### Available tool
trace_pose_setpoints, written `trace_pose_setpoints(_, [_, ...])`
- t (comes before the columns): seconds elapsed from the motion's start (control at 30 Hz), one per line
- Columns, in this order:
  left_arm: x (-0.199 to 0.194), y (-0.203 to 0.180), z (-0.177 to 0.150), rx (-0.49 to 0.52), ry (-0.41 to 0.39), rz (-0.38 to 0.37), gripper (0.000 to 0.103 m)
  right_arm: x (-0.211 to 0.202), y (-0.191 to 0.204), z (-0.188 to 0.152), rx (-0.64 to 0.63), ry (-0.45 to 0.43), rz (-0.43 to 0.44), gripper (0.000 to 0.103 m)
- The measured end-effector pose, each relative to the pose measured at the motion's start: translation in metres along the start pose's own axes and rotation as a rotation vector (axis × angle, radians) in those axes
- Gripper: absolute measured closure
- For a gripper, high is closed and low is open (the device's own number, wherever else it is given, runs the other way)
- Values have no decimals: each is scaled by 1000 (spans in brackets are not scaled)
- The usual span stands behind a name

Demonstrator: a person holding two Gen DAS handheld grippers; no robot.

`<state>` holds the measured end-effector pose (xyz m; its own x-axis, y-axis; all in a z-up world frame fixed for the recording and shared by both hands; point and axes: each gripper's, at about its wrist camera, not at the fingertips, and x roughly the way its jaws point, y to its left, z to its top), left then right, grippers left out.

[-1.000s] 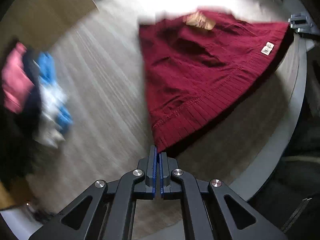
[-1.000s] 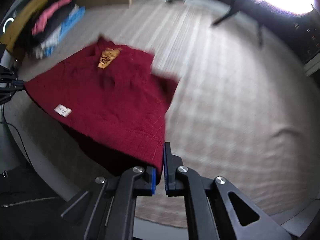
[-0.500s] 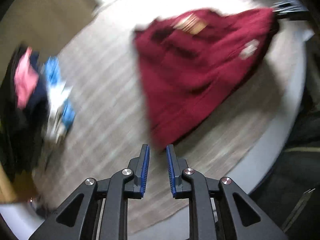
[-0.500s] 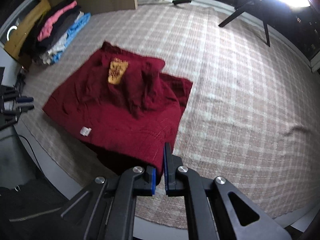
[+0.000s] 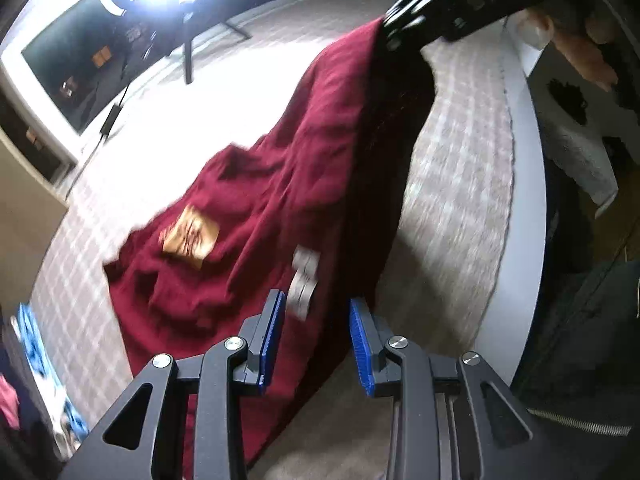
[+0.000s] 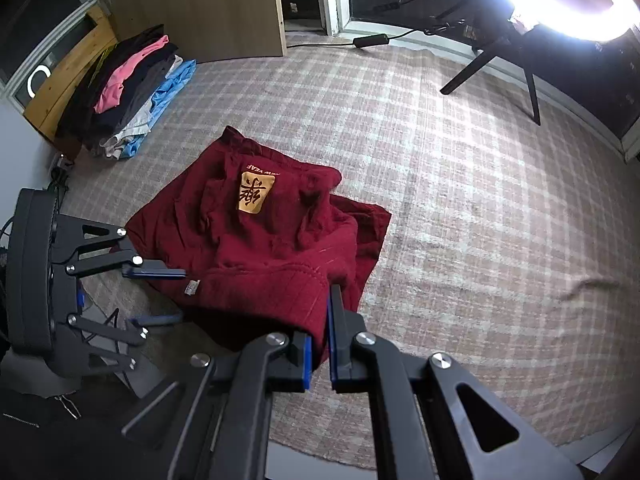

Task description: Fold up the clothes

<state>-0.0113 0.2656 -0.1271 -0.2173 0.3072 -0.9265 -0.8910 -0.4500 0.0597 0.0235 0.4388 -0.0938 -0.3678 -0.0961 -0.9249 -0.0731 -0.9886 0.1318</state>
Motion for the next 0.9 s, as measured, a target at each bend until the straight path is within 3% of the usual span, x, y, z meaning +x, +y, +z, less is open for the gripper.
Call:
trace_pose_setpoints(0.1, [1,1,8,-16,-2,-8,73,-3,-3,0,1,-5,-5,98])
trace_pose_setpoints(0.13, [1,1,11,-21,-3,-10,78,-3,-4,0,2,-5,-5,97])
trace_pose_setpoints(0.2, [2,2,16,-32,-5,-16,97,-4,-6,-2,6,-3,-3,97])
trace_pose_setpoints(0.23, [2,3,19,-38,-5,-18,100,-4,-7,-4,7,-1,-2,97])
trace_pose_setpoints(0.37, [-20,14,13,-84,-43,-7,101,1,-5,-15,16,10,9,97])
trace_pose_setpoints(0.5, [-48,22,-7,-130,-65,-52,101,14,4,-35,23,39,47,94])
trace_pose_setpoints(0.6, [-60,30,-27,-161,-59,-16,101,30,18,-51,11,54,73,79])
trace_pose_setpoints(0.9, [-82,92,-56,-333,-81,91,101,59,27,-63,70,23,60,71])
